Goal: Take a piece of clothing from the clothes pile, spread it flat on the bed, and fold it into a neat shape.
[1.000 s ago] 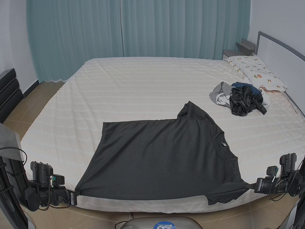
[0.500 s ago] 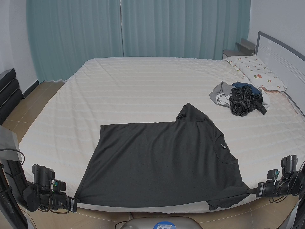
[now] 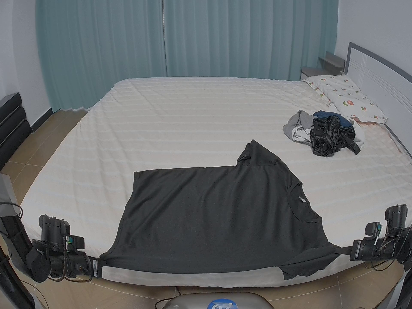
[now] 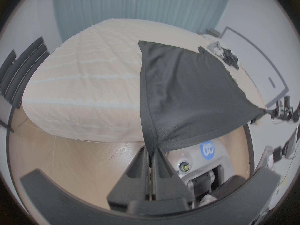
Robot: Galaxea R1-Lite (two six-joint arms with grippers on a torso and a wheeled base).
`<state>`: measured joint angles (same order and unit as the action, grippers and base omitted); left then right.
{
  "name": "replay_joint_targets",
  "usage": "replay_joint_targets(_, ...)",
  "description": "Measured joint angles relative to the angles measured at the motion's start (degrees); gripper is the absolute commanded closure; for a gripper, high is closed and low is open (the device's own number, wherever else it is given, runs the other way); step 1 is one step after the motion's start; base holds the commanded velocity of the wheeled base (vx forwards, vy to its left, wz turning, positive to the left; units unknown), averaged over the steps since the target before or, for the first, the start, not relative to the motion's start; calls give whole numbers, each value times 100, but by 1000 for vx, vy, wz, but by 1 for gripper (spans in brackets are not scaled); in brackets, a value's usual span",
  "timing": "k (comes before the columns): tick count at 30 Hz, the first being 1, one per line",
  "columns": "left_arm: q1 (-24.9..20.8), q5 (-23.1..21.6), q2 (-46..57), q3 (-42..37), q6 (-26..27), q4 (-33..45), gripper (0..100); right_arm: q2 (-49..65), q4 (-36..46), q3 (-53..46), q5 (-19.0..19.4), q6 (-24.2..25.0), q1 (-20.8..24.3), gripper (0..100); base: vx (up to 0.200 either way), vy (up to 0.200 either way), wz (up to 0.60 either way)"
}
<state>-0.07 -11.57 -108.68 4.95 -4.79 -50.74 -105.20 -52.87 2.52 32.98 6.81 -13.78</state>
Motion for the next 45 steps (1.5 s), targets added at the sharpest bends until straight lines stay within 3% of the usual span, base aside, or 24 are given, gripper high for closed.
replay_joint_targets(7,-61,-9,66,552,-711,133,100,123,0,546,183,613,-9,100,0,0,0)
replay_joint_targets(10,-138,-20,79,951,-1262,289,100,140,21,803,235,758,16,100,0,0,0)
replay_joint_targets(11,-182,-20,79,1073,-1562,367,100,138,54,874,244,794,20,100,0,0,0)
replay_joint_targets(21,-383,22,102,1635,-2387,533,100,-52,95,1320,257,859,33,100,0,0,0)
replay_joint_targets(33,-380,98,350,1851,-2728,621,100,-408,82,1668,261,873,80,100,0,0,0)
replay_joint_targets(45,-383,130,1198,1820,-2597,1891,100,-245,32,1403,277,856,111,100,0,0,0)
